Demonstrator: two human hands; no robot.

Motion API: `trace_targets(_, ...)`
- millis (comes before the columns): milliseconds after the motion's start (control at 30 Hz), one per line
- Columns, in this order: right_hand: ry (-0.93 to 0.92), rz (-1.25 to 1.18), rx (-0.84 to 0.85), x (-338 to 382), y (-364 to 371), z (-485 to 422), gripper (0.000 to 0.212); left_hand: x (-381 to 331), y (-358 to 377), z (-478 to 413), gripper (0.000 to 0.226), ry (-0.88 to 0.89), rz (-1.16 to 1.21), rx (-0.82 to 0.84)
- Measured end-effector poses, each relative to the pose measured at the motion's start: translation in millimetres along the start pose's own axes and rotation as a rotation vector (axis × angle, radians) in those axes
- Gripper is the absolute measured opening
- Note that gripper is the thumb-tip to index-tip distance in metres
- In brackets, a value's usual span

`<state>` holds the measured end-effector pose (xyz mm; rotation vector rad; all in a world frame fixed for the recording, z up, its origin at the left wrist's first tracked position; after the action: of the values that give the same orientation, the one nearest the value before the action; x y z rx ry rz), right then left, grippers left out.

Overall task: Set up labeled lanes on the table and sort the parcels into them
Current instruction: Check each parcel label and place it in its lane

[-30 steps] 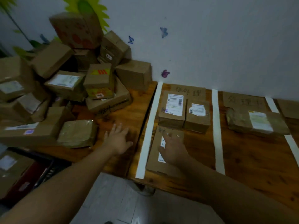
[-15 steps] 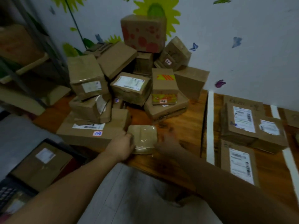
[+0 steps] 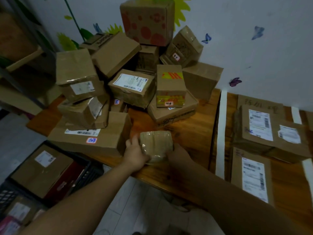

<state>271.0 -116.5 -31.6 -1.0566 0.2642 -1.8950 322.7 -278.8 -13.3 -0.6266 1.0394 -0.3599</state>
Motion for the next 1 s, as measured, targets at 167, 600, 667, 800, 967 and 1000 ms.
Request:
trace_targets(167, 0.047, -0.289, -0.008, -38, -33, 9, 0.047, -25, 37, 8, 0.063, -0.108, 0.194, 0.040)
trace_targets(600, -0.361, -0.524, -0.210, 33, -148, 86, 0.055, -147, -54, 43, 0.090, 0.271, 0.531, -0.073)
trace_targets(667, -0.393, -0.482, -0.327, 50, -161, 107, 0.052, -156, -74, 48, 0.088, 0.337, 0.538, -0.056)
trace_targets(800, -0.376, -0.521, -0.453, 76, -167, 142, 0.050, -166, -107, 63, 0.083, 0.463, 0.368, -0.051)
trace_targets(967, -0.380, -0.632, -0.422, 87, -151, 167, 0.034, -160, -131, 73, 0.062, 0.467, 0.430, -0.049)
trace_targets(1000, -0.381, -0.622, -0.406, 88, -145, 168, 0.032, -156, -134, 73, 0.058, 0.432, 0.470, -0.063)
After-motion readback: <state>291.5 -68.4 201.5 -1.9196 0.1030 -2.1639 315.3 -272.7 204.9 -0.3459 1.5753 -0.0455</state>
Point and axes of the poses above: each hand's wrist, its own z-axis away from the middle knuckle, its own y-axis out of the palm, x = y × z, the point moved 8 cm from there along -z, towards the middle knuckle, and after that the axes turned 5 degrees about y, right-handed, at the moved point
